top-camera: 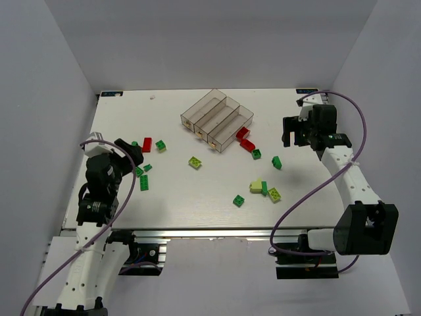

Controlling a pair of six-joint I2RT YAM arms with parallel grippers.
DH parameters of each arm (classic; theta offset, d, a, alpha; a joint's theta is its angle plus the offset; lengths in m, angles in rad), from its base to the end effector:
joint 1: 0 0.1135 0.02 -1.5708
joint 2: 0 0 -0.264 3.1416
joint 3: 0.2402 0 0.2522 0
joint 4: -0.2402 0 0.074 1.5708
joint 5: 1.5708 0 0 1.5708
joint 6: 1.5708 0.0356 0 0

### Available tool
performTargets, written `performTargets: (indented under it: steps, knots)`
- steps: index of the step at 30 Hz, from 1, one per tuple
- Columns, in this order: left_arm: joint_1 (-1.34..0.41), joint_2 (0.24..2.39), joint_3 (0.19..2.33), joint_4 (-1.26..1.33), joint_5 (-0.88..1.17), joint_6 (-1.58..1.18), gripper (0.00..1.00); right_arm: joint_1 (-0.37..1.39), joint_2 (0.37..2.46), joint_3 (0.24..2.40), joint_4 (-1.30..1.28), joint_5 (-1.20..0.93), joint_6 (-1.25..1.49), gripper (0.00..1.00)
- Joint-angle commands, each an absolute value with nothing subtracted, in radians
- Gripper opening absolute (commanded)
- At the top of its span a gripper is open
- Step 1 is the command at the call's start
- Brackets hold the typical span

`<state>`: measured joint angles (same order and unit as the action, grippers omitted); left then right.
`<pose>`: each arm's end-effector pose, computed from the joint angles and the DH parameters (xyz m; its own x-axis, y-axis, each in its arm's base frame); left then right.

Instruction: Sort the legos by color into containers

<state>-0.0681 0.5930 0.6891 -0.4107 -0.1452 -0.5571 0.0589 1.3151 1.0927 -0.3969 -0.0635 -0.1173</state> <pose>0.1430 -0.0046 0.3105 -0.2251 -0.5090 -0.8308 -0.2226 0.8570 -0.4648 0.2939 0.0196 0.3098 -0.5626 -0.1502 -0.8130 -0.1774 0.9824 -0.0587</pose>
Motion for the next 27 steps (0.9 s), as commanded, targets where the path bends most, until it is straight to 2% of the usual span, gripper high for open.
performTargets:
  steps: [1,9,11,14,16,17,18,19,20,21,22,23,24,25,26,27]
  knots:
    - [-0.066,0.607,0.703,-0.361,-0.104,-0.56,0.98,0.058,1.285,1.137,-0.359,-0.123,-0.15,0.89]
    - [-0.064,0.62,0.695,-0.334,-0.069,-0.56,0.98,0.057,1.345,1.175,-0.391,-0.146,-0.162,0.89]
    - [-0.064,0.621,0.696,-0.336,-0.068,-0.566,0.98,0.057,1.341,1.183,-0.426,-0.245,-0.239,0.89]
    - [-0.066,0.621,0.692,-0.319,-0.051,-0.587,0.95,0.064,1.321,1.189,-0.533,-0.467,-0.548,0.89]
    - [-0.066,0.627,0.692,-0.311,-0.017,-0.597,0.75,0.101,1.283,1.157,-0.583,-0.528,-0.67,0.89]
    - [-0.066,0.632,0.693,-0.308,-0.003,-0.601,0.62,0.113,1.269,1.141,-0.587,-0.543,-0.698,0.89]
    - [-0.064,0.638,0.698,-0.311,-0.002,-0.604,0.36,0.124,1.255,1.126,-0.603,-0.56,-0.727,0.9]
    - [-0.066,0.644,0.701,-0.317,0.043,-0.607,0.25,0.132,1.23,1.103,-0.621,-0.599,-0.783,0.89]
    - [-0.064,0.653,0.706,-0.325,0.054,-0.612,0.18,0.149,1.221,1.092,-0.627,-0.612,-0.794,0.89]
    - [-0.066,0.657,0.707,-0.331,0.063,-0.614,0.15,0.158,1.213,1.089,-0.643,-0.635,-0.823,0.89]
    - [-0.066,0.66,0.709,-0.333,0.083,-0.617,0.18,0.158,1.201,1.085,-0.69,-0.696,-0.856,0.9]
    - [-0.064,0.661,0.707,-0.337,0.095,-0.618,0.26,0.161,1.195,1.072,-0.664,-0.707,-0.807,0.89]
    - [-0.066,0.66,0.704,-0.337,0.106,-0.618,0.38,0.166,1.186,1.065,-0.635,-0.683,-0.754,0.89]
    - [-0.066,0.657,0.7,-0.339,0.113,-0.62,0.64,0.182,1.186,1.055,-0.577,-0.651,-0.689,0.89]
    - [-0.064,0.654,0.695,-0.339,0.126,-0.62,0.73,0.198,1.192,1.049,-0.568,-0.611,-0.59,0.87]
    - [-0.066,0.644,0.683,-0.337,0.132,-0.618,0.79,0.215,1.209,1.049,-0.566,-0.522,-0.55,0.78]
